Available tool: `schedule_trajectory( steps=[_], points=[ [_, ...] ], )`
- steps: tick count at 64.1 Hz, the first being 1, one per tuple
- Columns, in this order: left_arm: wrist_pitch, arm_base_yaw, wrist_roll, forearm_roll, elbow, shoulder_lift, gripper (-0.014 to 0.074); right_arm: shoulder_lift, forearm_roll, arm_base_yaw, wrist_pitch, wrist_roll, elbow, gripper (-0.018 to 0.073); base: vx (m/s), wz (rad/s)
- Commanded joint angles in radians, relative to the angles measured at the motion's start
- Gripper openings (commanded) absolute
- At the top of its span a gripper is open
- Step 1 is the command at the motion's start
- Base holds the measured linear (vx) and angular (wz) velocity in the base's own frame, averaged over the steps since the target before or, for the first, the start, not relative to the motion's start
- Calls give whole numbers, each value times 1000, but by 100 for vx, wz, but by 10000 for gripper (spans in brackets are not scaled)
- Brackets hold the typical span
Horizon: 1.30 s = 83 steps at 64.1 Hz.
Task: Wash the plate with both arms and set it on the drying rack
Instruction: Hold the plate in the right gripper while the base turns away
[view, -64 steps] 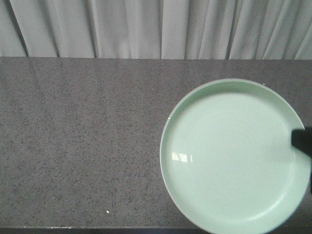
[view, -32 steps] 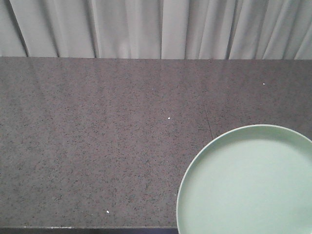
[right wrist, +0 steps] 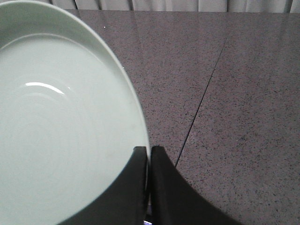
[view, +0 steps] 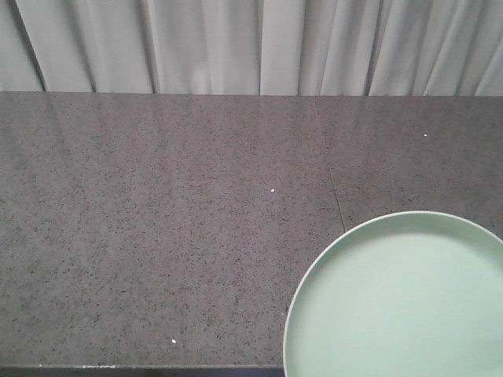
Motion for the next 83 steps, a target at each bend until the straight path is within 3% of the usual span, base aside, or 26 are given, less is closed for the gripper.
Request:
schedule_trajectory(
  steps=[1, 83],
  points=[
    [-75, 1, -9, -3, 20, -16, -6, 10, 15, -3, -68, 1, -26, -2, 0, 0],
    [-75, 1, -9, -3, 20, -16, -6, 10, 16, -3, -68, 1, -26, -2, -2, 5]
  ],
)
